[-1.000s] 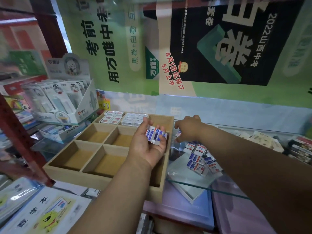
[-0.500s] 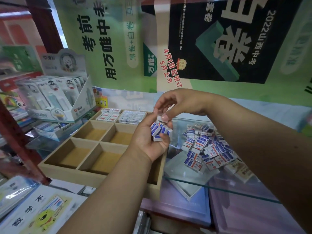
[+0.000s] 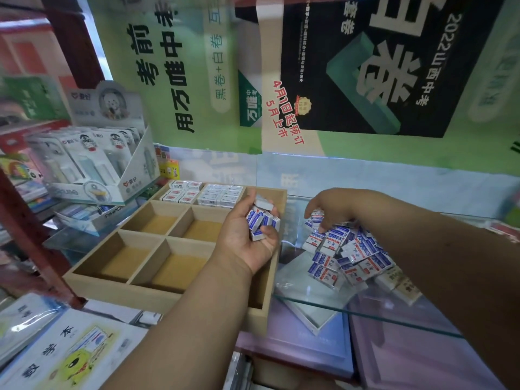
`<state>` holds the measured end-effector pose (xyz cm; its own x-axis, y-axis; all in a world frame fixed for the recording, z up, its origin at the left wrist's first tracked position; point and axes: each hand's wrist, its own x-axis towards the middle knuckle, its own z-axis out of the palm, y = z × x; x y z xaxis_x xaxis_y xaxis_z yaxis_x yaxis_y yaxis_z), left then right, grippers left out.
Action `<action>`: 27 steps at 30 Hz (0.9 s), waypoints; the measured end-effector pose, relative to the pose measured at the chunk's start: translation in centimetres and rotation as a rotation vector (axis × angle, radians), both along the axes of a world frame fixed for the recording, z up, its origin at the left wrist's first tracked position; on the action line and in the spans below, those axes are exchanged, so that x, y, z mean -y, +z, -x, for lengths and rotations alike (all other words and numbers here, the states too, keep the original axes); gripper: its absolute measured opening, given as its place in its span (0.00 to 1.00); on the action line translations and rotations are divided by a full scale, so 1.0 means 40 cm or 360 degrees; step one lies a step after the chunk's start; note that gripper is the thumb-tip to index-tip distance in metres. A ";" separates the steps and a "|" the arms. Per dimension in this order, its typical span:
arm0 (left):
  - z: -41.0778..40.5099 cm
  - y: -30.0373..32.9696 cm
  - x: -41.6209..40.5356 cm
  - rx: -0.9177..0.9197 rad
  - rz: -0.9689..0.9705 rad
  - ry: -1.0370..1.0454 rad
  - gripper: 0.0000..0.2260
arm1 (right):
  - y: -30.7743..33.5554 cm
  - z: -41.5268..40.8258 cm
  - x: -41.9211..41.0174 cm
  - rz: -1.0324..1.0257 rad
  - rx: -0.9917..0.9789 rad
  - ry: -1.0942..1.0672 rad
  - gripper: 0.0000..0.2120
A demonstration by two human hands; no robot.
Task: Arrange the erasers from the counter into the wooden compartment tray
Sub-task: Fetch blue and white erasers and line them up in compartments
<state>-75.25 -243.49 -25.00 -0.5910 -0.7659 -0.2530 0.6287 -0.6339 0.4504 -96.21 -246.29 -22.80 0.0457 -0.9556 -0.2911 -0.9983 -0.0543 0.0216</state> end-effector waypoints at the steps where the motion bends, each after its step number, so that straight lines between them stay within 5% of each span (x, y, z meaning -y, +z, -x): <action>1: 0.001 0.000 0.000 0.0000 -0.0003 0.0013 0.10 | -0.005 -0.002 0.003 0.0023 -0.0001 0.0034 0.24; 5: 0.001 0.005 -0.006 -0.0025 -0.0055 0.0103 0.09 | 0.021 -0.006 -0.002 0.0098 0.0161 0.0104 0.22; 15: 0.016 0.023 -0.014 -0.0018 -0.0092 0.0353 0.10 | 0.226 -0.057 -0.047 0.0118 0.1378 0.0146 0.18; 21: 0.014 0.037 -0.022 -0.0194 -0.0056 0.0328 0.30 | 0.250 -0.215 -0.052 0.0042 0.0953 0.0519 0.21; 27: -0.020 0.041 -0.016 -0.0350 -0.0122 0.0419 0.19 | 0.239 -0.249 -0.037 0.0060 0.0861 0.0374 0.28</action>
<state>-74.47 -242.85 -23.34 -0.4223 -0.8831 -0.2046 0.8519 -0.4638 0.2434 -86.24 -244.83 -13.22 0.3900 -0.9111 -0.1335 -0.8292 -0.2844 -0.4811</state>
